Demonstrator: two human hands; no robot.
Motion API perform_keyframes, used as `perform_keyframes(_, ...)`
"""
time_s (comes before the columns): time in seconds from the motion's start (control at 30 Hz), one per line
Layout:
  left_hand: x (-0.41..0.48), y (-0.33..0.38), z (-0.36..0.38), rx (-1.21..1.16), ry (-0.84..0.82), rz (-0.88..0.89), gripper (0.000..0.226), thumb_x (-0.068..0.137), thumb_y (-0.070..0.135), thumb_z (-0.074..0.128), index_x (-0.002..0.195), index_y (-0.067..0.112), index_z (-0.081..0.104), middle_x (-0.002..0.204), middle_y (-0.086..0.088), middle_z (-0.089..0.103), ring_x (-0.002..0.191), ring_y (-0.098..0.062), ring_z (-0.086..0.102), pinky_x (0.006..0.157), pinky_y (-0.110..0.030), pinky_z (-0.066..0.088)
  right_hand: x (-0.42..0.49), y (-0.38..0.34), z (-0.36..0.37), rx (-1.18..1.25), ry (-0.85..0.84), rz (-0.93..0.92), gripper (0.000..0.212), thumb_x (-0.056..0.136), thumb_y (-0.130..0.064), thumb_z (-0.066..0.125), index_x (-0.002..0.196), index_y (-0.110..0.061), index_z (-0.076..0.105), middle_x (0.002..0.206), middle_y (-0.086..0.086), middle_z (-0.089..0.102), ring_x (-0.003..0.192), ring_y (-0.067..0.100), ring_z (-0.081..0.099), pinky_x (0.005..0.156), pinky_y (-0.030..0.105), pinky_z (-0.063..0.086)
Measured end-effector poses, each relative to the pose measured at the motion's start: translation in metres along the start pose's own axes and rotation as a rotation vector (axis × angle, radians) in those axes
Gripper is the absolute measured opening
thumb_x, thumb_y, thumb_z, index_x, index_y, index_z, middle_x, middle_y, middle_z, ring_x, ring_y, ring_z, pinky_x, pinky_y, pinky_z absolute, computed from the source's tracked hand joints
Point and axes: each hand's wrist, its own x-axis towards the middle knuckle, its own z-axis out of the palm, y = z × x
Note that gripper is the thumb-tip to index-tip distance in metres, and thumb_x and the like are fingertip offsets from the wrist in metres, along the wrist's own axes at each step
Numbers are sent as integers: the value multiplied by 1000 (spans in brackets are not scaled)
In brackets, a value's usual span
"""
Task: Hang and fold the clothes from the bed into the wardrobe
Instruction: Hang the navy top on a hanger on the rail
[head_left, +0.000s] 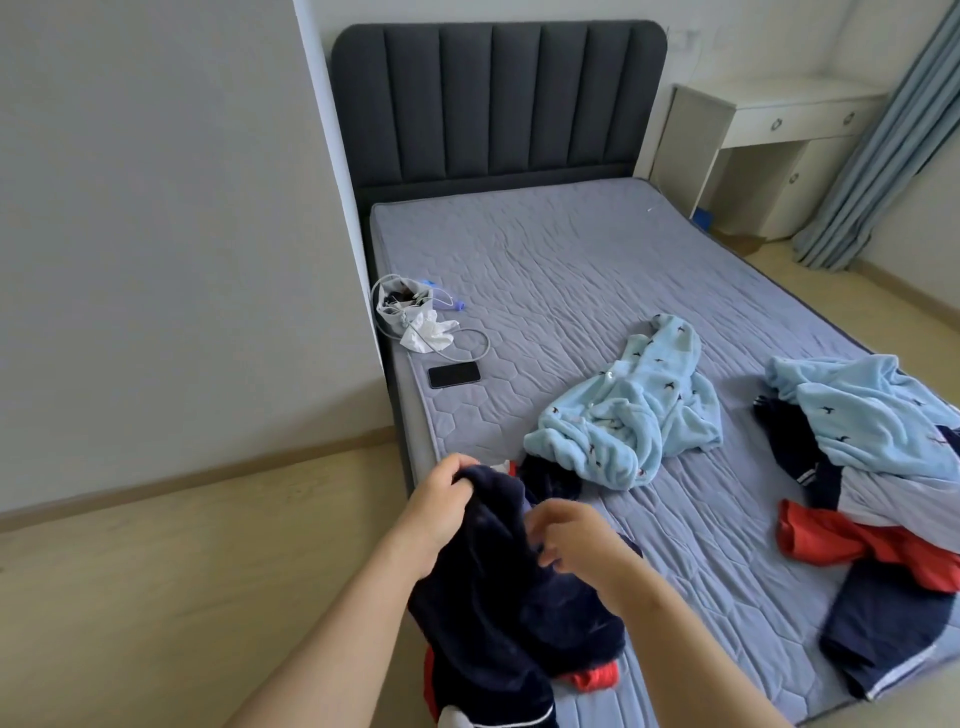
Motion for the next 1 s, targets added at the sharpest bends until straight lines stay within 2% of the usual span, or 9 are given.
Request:
perform_keyframes(0.13, -6, 37, -13, -164, -136, 185, 38, 91, -4, 40, 78, 24, 61, 68, 19, 64, 70, 5, 56, 66, -8, 44, 9, -12, -4, -98, 153, -218, 49, 79, 5, 50, 116, -27, 53, 103, 4, 60, 86, 17, 58, 77, 29, 49)
perform_keyframes(0.2, -10, 62, -22, -169, -216, 267, 37, 93, -2, 41, 80, 25, 62, 70, 18, 64, 72, 4, 56, 69, -9, 44, 11, -28, -1, -163, 115, -350, 51, 77, 4, 54, 110, -34, 54, 112, -1, 54, 99, 18, 53, 87, 32, 47)
perform_keyframes(0.3, -14, 98, -39, -131, -257, 379, 35, 93, -1, 43, 83, 25, 62, 74, 19, 63, 75, 3, 55, 72, -10, 43, 7, -59, 3, -174, 31, -472, 48, 74, 4, 55, 83, -43, 55, 95, -5, 56, 92, 14, 53, 78, 25, 47)
perform_keyframes(0.53, -2, 186, -90, -95, 139, 629, 31, 92, -2, 43, 86, 24, 59, 88, 6, 62, 90, -10, 55, 87, -24, 42, -5, -162, -19, -165, 33, -677, 14, 78, -13, 70, 79, -25, 63, 69, -16, 63, 75, 9, 61, 78, 30, 51)
perform_keyframes(0.67, -9, 234, -123, -37, 172, 840, 35, 91, -2, 43, 84, 28, 59, 84, 12, 63, 84, 0, 56, 78, -13, 42, -19, -225, -25, -251, 102, -825, 17, 71, -20, 77, 81, -29, 66, 99, -21, 55, 108, 17, 52, 96, 39, 43)
perform_keyframes(0.77, -19, 263, -139, 20, 111, 970, 31, 90, 4, 45, 85, 31, 59, 79, 23, 63, 79, 7, 56, 74, -8, 41, -30, -252, -25, 102, -253, -802, 27, 66, -8, 76, 92, -13, 69, 98, -2, 67, 97, 20, 64, 84, 32, 53)
perform_keyframes(0.83, -25, 279, -150, 100, 116, 1013, 26, 88, 11, 45, 86, 34, 58, 80, 25, 63, 80, 8, 56, 74, -7, 41, -37, -267, -25, 139, -389, -762, 36, 66, -12, 74, 98, 0, 64, 90, 10, 69, 85, 23, 68, 77, 32, 56)
perform_keyframes(0.9, -25, 289, -164, 155, 194, 1020, 30, 91, 9, 46, 85, 36, 58, 79, 25, 63, 79, 10, 56, 74, -7, 41, -44, -283, -26, 94, -341, -808, 44, 66, -20, 79, 98, 6, 63, 89, 13, 69, 84, 23, 67, 79, 34, 55)
perform_keyframes(1.0, -20, 295, -181, 195, 336, 951, 31, 93, 8, 47, 84, 36, 59, 83, 20, 63, 81, 3, 57, 76, -16, 42, -51, -307, -32, 12, -164, -936, 12, 76, -22, 72, 87, -17, 71, 83, 2, 73, 79, 16, 70, 70, 25, 57)
